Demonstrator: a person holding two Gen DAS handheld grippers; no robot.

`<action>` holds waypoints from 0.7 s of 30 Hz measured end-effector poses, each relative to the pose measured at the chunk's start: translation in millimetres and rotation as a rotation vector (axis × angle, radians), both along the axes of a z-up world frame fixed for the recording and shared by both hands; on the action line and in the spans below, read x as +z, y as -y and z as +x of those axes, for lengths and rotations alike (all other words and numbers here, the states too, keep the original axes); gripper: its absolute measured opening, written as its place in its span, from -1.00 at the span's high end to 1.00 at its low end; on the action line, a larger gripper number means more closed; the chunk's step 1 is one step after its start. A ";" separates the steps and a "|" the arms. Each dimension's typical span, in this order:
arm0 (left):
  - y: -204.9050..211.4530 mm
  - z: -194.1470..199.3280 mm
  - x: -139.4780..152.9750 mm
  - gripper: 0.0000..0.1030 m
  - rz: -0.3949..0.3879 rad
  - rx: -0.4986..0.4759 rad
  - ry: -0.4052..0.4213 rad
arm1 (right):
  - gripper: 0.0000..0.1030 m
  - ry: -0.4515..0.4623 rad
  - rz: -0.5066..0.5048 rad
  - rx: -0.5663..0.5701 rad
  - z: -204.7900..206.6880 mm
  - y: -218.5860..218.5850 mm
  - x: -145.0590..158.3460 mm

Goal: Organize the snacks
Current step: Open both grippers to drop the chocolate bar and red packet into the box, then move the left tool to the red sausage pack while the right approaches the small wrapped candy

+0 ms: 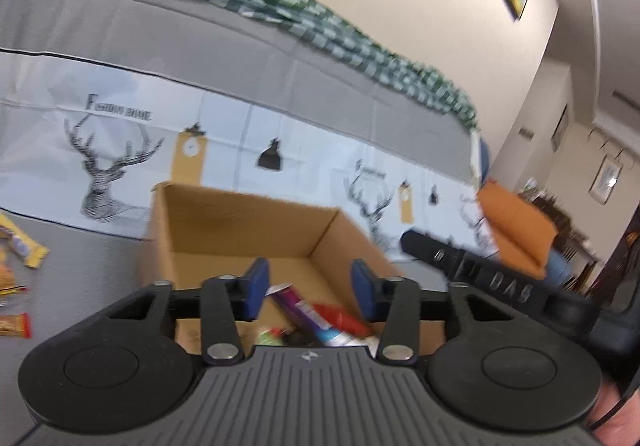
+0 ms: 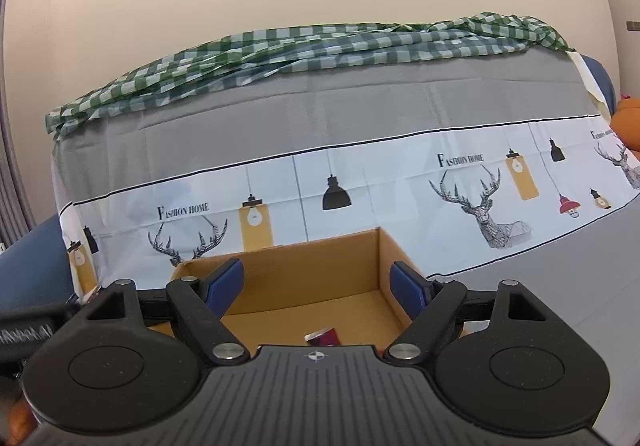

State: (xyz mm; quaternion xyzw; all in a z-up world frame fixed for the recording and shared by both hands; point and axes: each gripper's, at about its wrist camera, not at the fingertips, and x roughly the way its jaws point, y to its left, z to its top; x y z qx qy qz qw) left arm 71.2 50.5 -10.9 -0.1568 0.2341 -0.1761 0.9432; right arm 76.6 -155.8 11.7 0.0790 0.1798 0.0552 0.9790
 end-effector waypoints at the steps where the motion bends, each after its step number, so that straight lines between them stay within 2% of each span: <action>1: -3.4 -2.7 -0.8 0.45 0.017 0.007 -0.009 | -0.58 -0.001 0.001 -0.001 -1.2 -2.9 0.0; 3: -14.2 -9.4 -2.4 0.68 0.025 0.008 -0.032 | -0.57 -0.006 0.006 -0.001 -3.7 -10.1 -0.5; 6: -36.1 -22.1 -2.4 0.75 0.015 0.024 -0.063 | -0.52 -0.019 0.016 0.005 -8.7 -23.8 -1.7; 9: -59.0 -34.7 -1.4 0.75 0.007 0.074 -0.095 | 0.01 -0.029 0.028 0.039 -15.1 -40.8 -3.1; 10: -69.1 -38.0 -1.8 0.75 0.002 0.091 -0.113 | 0.32 -0.038 0.037 0.065 -17.3 -48.0 -4.3; 11: -77.2 -41.0 -2.0 0.75 0.013 0.106 -0.123 | 0.49 -0.045 0.048 0.086 -18.7 -52.5 -4.8; 16: -120.5 -42.3 7.8 0.75 0.123 0.165 -0.128 | 0.52 -0.057 0.063 0.198 -31.1 -93.3 -7.3; 18: -141.1 -38.4 10.9 0.75 0.125 0.209 -0.130 | 0.52 -0.050 0.055 0.240 -36.1 -110.3 -6.7; 21: -173.8 -37.1 3.5 0.75 0.080 0.291 -0.134 | 0.52 -0.057 0.054 0.296 -40.3 -135.0 -9.2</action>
